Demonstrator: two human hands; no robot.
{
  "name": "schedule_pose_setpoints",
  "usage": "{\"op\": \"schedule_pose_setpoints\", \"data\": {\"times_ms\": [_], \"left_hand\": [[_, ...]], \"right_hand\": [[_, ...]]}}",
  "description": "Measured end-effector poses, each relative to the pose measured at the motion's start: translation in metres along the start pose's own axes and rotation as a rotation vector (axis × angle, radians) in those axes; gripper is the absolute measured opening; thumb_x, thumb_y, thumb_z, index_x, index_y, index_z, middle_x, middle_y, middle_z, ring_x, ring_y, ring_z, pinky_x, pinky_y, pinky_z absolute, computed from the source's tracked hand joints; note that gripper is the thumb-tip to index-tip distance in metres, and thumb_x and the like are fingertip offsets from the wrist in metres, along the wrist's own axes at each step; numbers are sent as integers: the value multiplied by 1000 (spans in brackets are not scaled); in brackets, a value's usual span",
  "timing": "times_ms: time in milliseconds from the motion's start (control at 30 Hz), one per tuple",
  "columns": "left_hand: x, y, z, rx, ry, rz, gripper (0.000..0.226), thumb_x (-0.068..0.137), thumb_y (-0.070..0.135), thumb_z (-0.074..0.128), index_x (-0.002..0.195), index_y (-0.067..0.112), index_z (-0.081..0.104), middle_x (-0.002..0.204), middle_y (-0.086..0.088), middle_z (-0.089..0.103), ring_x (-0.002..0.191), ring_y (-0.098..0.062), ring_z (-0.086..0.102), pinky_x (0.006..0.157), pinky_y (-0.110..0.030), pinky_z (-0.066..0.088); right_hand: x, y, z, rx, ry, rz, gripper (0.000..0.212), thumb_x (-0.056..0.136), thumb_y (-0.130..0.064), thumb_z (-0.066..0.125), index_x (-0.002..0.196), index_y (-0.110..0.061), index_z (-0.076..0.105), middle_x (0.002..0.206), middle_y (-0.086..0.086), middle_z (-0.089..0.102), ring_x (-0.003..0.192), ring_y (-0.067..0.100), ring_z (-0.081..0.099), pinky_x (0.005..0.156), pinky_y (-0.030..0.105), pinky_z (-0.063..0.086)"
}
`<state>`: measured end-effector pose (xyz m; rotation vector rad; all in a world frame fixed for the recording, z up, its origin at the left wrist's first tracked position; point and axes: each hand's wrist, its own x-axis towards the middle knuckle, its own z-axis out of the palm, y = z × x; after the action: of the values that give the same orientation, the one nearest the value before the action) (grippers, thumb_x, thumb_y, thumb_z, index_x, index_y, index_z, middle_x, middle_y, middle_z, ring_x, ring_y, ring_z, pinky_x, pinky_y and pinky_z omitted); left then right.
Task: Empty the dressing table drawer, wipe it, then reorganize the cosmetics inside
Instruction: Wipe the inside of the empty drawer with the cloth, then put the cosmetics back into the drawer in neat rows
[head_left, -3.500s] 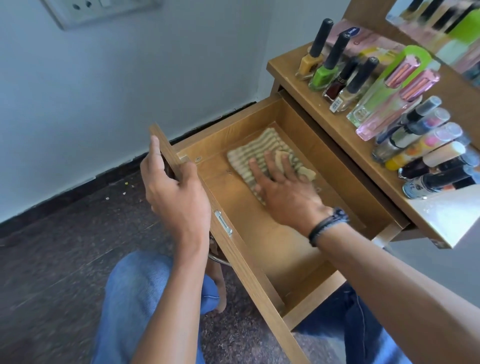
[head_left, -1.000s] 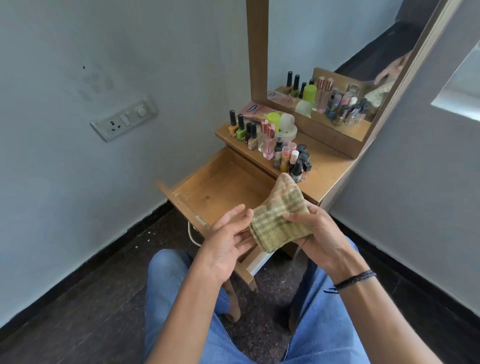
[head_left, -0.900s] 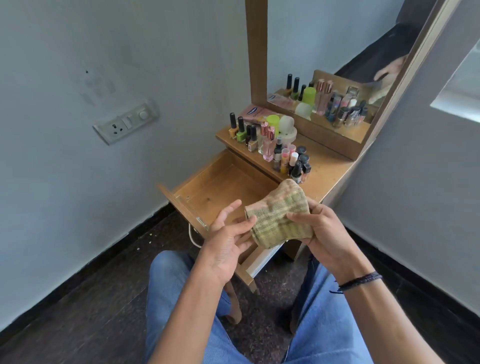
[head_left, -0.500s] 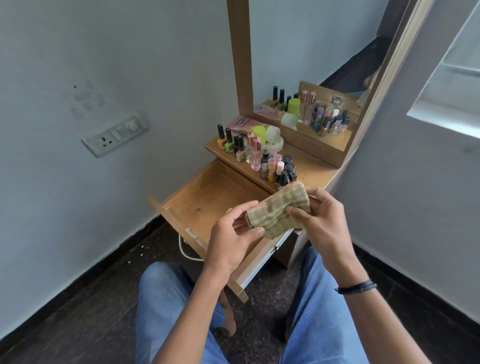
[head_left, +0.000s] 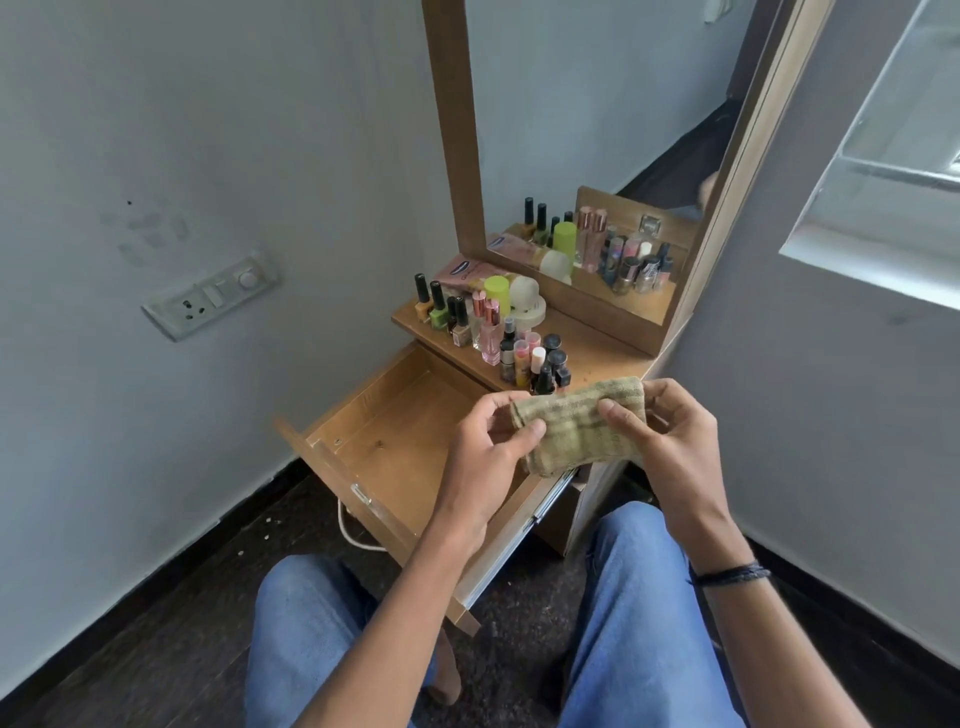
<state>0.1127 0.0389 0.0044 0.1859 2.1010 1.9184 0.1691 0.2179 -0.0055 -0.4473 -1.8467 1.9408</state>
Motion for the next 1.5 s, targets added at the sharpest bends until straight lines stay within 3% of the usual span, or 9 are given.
{"op": "schedule_pose_setpoints", "data": {"times_ms": [267,400,600,833,933,1067,1167,1300,1500], "left_hand": [[76,58,30,238,-8,107,39,85,34,77,112,43,50,110,0,71,95,-18,72,81,-48,60],[118,90,53,524,-67,157,46,89,32,76,124,32,46,102,4,66,91,-21,68,79,-40,55],[169,95,81,832,-176,124,54,91,24,74,134,20,42,134,-9,58,116,-29,59,87,-38,49],[193,71,83,1105,-160,53,39,94,22,68,121,24,40,104,-3,58,87,-25,60,69,-38,47],[199,63,80,1197,-146,95,32,94,14,61,115,25,39,92,-2,57,75,-21,58,66,-37,41],[204,58,78,1157,-149,140,31,94,12,60,113,29,41,89,1,61,75,-19,61,59,-36,44],[201,53,71,993,-136,234,29,93,13,63,114,28,50,95,6,68,83,-15,66,69,-38,55],[175,57,49,723,28,450,22,91,10,69,106,23,59,100,9,66,84,-1,61,62,-7,42],[114,24,3,454,324,485,21,87,3,70,101,16,64,103,4,67,92,-8,65,78,-17,53]], "right_hand": [[34,-3,-14,236,133,121,14,91,-8,73,105,-5,70,97,11,77,86,19,75,66,29,61],[65,-2,-18,218,235,124,16,91,-9,75,104,-4,68,89,4,75,72,8,71,54,18,53],[107,27,-19,134,356,243,25,85,-14,83,93,-13,59,103,17,73,93,27,75,72,44,64],[117,61,-3,-75,431,316,33,79,-32,86,92,-21,58,94,1,69,87,21,72,78,48,62],[115,60,3,-285,441,274,29,86,-34,80,98,-19,58,85,-10,62,89,19,64,81,34,49],[115,59,7,-410,443,233,26,90,-31,74,100,-15,56,84,-9,60,76,12,53,75,29,34],[113,63,5,-454,443,238,30,90,-36,74,101,-16,55,93,-3,61,86,19,53,76,29,33],[103,64,1,-496,501,218,34,93,-47,67,105,-18,53,101,-3,59,89,19,52,77,32,35],[71,55,23,-518,406,-76,12,93,-29,67,92,-23,57,88,-8,57,79,9,56,68,25,43]]}}
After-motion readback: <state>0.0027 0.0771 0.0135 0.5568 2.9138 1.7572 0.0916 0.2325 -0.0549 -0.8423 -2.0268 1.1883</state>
